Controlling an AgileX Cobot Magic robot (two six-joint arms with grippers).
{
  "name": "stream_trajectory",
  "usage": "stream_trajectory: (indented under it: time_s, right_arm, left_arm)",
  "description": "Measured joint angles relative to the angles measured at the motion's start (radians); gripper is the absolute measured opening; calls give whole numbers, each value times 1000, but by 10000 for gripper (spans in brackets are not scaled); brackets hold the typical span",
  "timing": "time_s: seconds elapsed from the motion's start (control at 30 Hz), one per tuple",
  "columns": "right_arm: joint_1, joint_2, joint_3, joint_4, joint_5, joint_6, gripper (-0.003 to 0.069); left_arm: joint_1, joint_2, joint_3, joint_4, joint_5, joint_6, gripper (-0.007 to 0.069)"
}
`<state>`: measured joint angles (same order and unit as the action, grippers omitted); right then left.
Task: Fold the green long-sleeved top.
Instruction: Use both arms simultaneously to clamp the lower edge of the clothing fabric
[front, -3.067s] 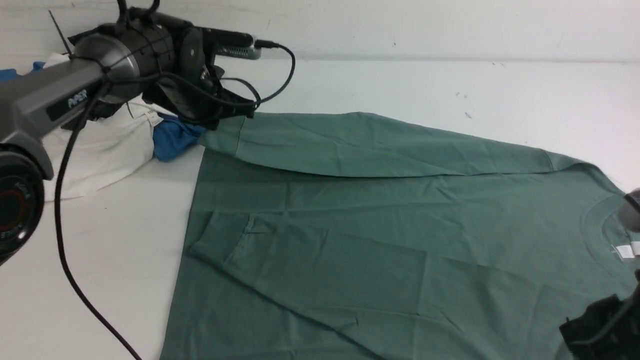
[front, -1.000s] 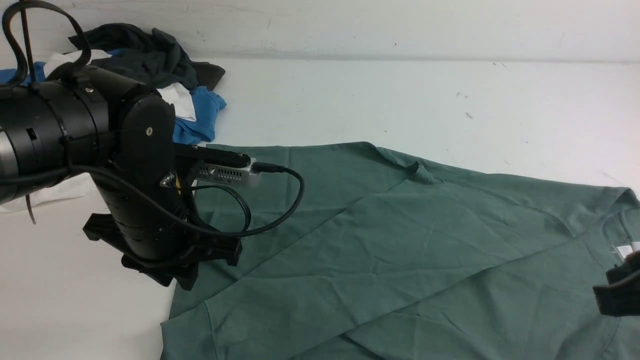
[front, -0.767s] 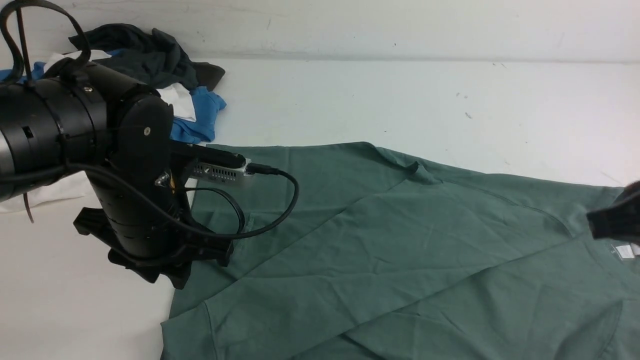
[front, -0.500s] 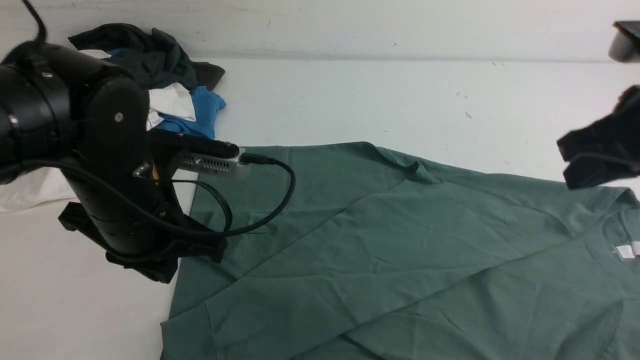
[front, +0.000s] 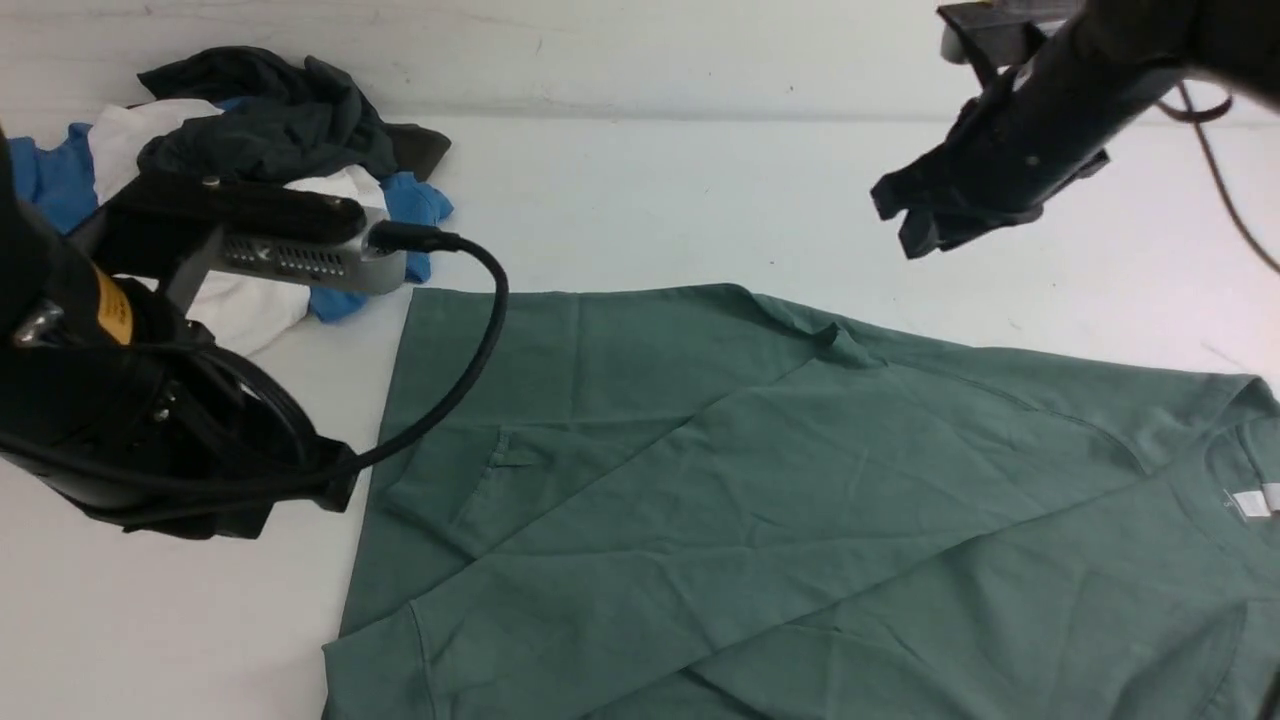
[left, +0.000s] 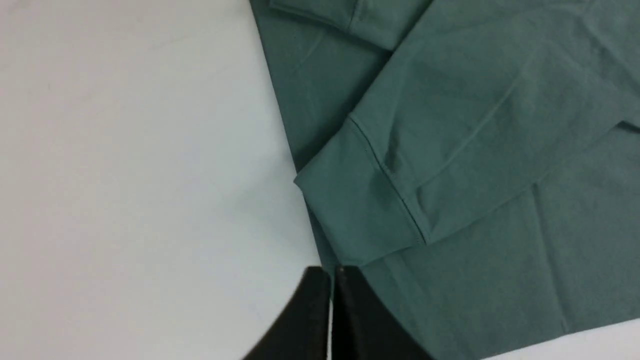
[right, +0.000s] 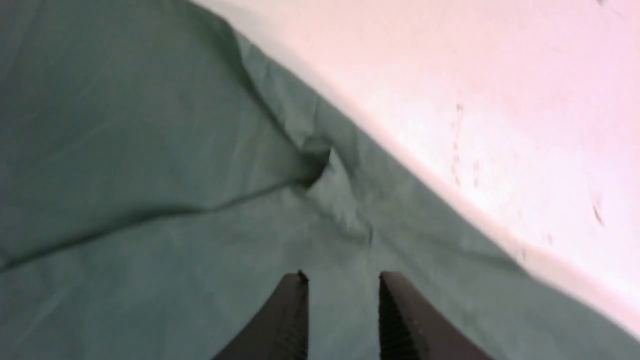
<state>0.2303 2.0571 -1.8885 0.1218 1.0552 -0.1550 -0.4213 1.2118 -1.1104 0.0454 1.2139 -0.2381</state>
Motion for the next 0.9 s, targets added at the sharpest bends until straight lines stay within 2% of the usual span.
stream_trajectory:
  time_s: [0.13, 0.27, 0.63, 0.7, 0.77, 0.8, 0.83, 0.87, 0.9]
  right_arm:
    - [0, 167, -140, 7, 1, 0, 351]
    - [0, 276, -232, 16, 12, 0, 399]
    - [0, 395, -279, 94, 17, -49, 404]
    - [0, 398, -279, 95, 16, -53, 378]
    - [0, 398, -279, 97, 14, -55, 310]
    - [0, 398, -280, 97, 10, -57, 227]
    - [0, 398, -280, 97, 8, -57, 213]
    - [0, 398, -280, 97, 6, -57, 156]
    - [0, 398, -282, 97, 5, -57, 71]
  left_arm:
    - [0, -4, 1, 4, 20, 0, -4]
    - [0, -4, 1, 24, 20, 1, -4]
    - [0, -4, 1, 49, 21, 1, -4]
    - [0, -4, 1, 49, 21, 1, -4]
    - [0, -4, 1, 49, 21, 1, -4]
    - [0, -4, 1, 50, 21, 1, -4]
    - [0, -4, 1, 50, 21, 1, -4]
    - [0, -4, 1, 50, 21, 1, -4]
    - [0, -4, 1, 51, 21, 1, -4]
